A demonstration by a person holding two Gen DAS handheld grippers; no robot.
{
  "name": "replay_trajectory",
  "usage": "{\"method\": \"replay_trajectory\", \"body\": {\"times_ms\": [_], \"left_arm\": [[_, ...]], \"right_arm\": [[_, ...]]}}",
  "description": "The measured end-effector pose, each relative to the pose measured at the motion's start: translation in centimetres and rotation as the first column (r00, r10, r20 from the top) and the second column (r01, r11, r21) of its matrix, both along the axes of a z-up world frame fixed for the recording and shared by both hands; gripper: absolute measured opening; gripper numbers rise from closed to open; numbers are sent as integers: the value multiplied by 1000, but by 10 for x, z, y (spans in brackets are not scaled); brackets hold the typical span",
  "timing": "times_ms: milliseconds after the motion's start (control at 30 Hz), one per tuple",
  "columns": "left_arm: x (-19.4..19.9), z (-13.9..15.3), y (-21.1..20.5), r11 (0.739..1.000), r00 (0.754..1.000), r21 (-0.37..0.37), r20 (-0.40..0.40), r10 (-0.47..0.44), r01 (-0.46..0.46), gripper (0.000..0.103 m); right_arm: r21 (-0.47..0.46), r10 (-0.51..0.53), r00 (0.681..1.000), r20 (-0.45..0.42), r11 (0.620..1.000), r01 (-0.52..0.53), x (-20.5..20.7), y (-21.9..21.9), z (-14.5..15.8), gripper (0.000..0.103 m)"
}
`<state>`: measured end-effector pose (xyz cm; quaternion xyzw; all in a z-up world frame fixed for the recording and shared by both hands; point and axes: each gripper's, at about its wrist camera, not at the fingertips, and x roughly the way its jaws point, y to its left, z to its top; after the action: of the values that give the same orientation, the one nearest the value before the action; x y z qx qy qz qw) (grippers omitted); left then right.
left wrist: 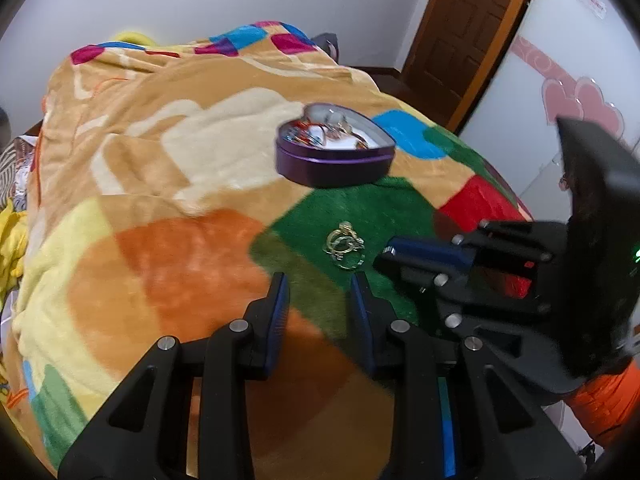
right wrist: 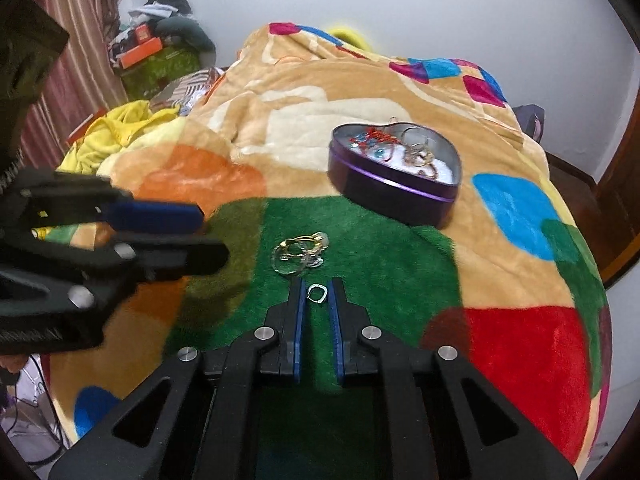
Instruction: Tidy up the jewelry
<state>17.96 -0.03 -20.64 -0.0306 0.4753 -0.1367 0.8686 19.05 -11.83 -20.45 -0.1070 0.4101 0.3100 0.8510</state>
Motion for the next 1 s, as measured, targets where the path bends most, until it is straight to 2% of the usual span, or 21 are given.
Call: {"method": "replay_trajectory", "body": {"times_ms": [267,433,567,833,1000], "left_arm": [[15,-13,-20,999,999,-16,-31,-38,38,31],[23,-18,-26,1000,999,-2,-31,-28,28,31],[23,-19,-26,1000,1000,16,-20,-21,21,21],[17,-8,-20,1000,1000,14,9,-9,9,21],[17,11,-15,1000,999,12,52,0,0,21]], "right_arm": [[26,-87,996,32,996,86,8,-30,13,10],[37,-117,992,39,993,115,11,-40,16,10],[40,-121,992,43,992,119,10,-42,17,10],[60,-120,991,58,991,116,11,-43,25,10],[79,-128,988,84,990,121,11,-45,37,10]]}}
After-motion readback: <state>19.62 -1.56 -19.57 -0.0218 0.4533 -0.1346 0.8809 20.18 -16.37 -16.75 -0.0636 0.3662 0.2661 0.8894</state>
